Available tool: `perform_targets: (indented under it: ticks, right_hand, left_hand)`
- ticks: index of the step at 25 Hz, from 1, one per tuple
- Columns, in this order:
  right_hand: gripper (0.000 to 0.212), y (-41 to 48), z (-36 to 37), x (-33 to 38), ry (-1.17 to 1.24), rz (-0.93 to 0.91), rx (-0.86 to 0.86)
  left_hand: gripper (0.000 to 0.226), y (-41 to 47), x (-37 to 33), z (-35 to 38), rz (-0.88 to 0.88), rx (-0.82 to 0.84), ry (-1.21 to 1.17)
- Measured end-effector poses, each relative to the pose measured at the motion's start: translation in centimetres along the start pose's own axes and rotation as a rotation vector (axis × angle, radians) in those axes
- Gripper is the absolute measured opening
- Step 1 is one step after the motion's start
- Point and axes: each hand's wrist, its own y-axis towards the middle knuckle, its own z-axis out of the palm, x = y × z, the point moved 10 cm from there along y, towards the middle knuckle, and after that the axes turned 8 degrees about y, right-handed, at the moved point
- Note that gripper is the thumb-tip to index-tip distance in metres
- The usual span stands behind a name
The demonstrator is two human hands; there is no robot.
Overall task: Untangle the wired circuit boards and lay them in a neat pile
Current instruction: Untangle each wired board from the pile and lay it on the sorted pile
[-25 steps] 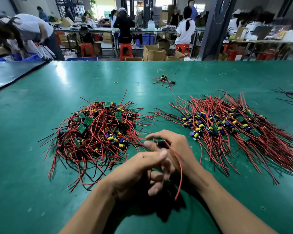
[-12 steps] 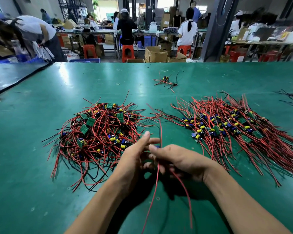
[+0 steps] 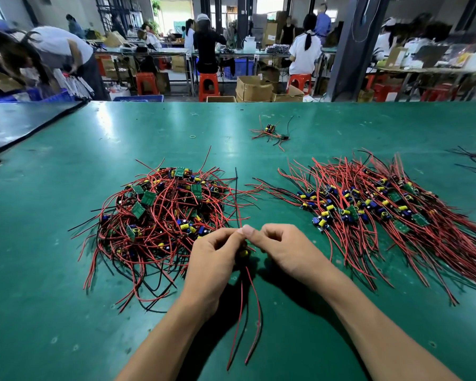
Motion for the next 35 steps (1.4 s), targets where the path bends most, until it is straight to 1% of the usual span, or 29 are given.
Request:
perform_targets:
  ticks: [1,3,6,8,10,13,16,17,19,21,23,25,29,33,35]
  right_hand:
    - [0.058,0.1,-0.4,0.2,0.020,-0.036,-0.021]
    - [0.048,0.2,-0.5,0.0,0.104,-0.052,0.006]
    - [0.043,0.1,-0.4,-0.2,0.139,-0.068,-0.025]
    - [0.036,0.3,-0.2,-0.4,0.163,-0.064,-0.042]
    - [0.028,0.3,-0.5,-0.2,0.134,-0.072,-0.055]
    - [0.032,0.2,-1.3,-0.2,0.148,-0.071,-0.086]
    - [0.039,0.2,-1.2,-0.4,0.289,-0.046,-0.093]
    - [0.039,0.3,-1.2,-0.4,0.350,-0.041,-0.097]
    - [0.038,0.4,-1.4,-0.6,0.429,-0.025,-0.098]
    - [0.039,0.4,-0.9,-0.9,0.439,0.011,-0.025]
    - [0.039,0.1,0.6,-1.0,0.446,0.057,0.109]
    - [0.034,-0.2,1.6,-1.0,0.514,0.085,0.197]
    - [0.019,-0.2,1.2,-1.1,0.586,0.104,0.159]
    - [0.020,-0.2,1.3,-1.3,0.573,0.096,0.144]
    - [0.020,-0.4,1.2,-1.3,0.511,0.098,0.150]
  left_hand:
    - [0.014,-0.1,-0.4,0.1,0.046,0.004,0.084]
    - [0.011,-0.3,-0.6,0.2,0.089,0.009,0.189]
    - [0.006,-0.2,-0.5,0.0,0.072,0.009,0.237]
    - [0.005,-0.4,-0.7,0.6,0.099,0.044,0.318]
    - [0.006,-0.6,-1.0,0.9,0.118,0.056,0.372]
    - [0.009,-0.3,-0.6,1.0,0.077,0.087,0.349]
    - [0.015,-0.2,-0.1,1.5,0.023,0.153,0.352]
    - [0.018,-0.3,0.0,1.6,0.003,0.163,0.316]
    - [0.021,-0.3,0.2,1.7,-0.055,0.175,0.162]
    - [0.021,-0.3,0.1,1.6,-0.089,0.179,0.029]
    - [0.020,-0.4,-0.2,1.4,-0.089,0.194,-0.030]
    - [0.021,-0.5,-0.3,1.5,-0.073,0.211,-0.026]
    - [0.025,-0.7,-0.3,1.9,-0.040,0.221,0.038]
    - [0.027,-0.6,-0.2,1.8,-0.029,0.215,0.041]
    - [0.026,-0.8,-0.1,1.7,-0.025,0.203,0.055]
